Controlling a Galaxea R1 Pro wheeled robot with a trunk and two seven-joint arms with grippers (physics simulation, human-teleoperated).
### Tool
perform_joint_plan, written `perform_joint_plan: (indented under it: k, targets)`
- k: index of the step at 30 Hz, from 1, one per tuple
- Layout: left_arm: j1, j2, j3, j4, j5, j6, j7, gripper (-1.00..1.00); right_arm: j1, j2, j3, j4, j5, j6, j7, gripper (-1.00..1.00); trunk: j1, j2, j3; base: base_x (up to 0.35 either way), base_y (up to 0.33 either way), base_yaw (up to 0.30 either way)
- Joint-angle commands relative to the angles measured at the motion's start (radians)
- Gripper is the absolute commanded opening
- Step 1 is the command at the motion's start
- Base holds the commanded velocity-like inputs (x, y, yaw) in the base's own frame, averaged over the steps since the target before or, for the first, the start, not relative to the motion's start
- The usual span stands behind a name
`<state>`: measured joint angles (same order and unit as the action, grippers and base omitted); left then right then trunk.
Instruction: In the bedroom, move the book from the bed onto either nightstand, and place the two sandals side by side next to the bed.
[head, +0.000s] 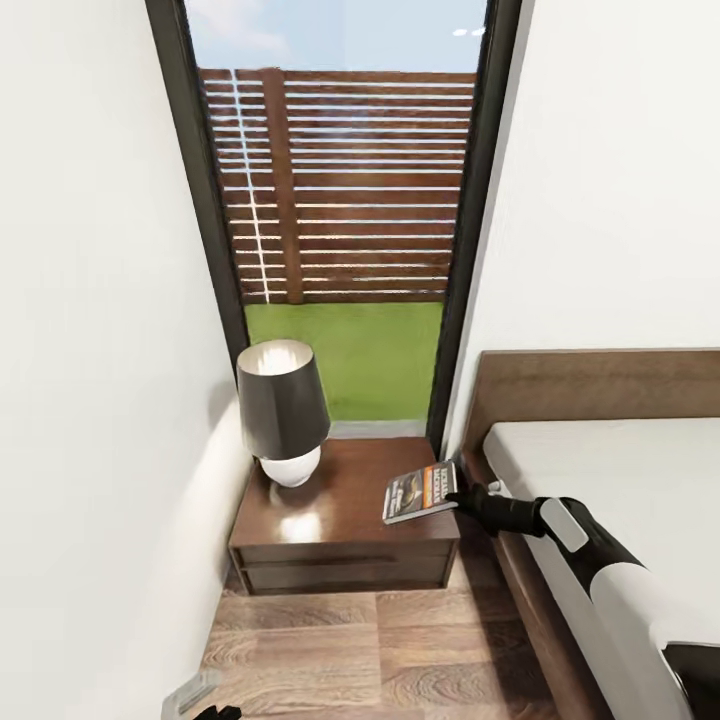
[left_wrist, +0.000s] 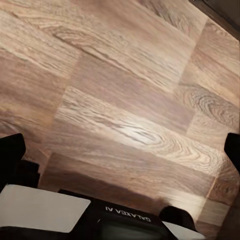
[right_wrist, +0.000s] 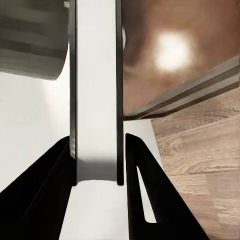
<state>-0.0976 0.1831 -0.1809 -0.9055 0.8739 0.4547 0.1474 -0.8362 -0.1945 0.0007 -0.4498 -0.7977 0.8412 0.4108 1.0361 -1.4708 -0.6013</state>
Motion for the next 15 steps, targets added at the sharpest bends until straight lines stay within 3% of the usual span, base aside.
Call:
perform_joint_plan:
  k: [1,10,12,15]
  targets:
    - [0.002,0.002,-0.004,0.003,0.004,0.000,0.010,1.00,0.001,0.000,0.005,-0.005,-0.002,0.002,0.005,-1.00,0.001,0.000,-0.001,0.328,0.000,0.000]
    - [0.016,0.002,-0.008,0.060,-0.018,-0.008,0.007,1.00,0.011,0.018,0.145,-0.026,-0.003,-0.117,0.011,-1.00,0.001,0.000,-0.001,0.328,-0.001,0.000]
    - [0.016,0.000,-0.010,0.056,-0.018,-0.006,0.005,1.00,0.012,0.020,0.156,-0.027,-0.003,-0.125,0.011,-1.00,0.001,0.000,-0.001,0.328,-0.021,0.000]
    - [0.016,-0.008,-0.045,0.047,-0.018,-0.001,0.005,1.00,0.012,0.022,0.168,-0.027,-0.003,-0.133,0.011,-1.00,0.001,0.000,-0.001,0.328,-0.036,0.000]
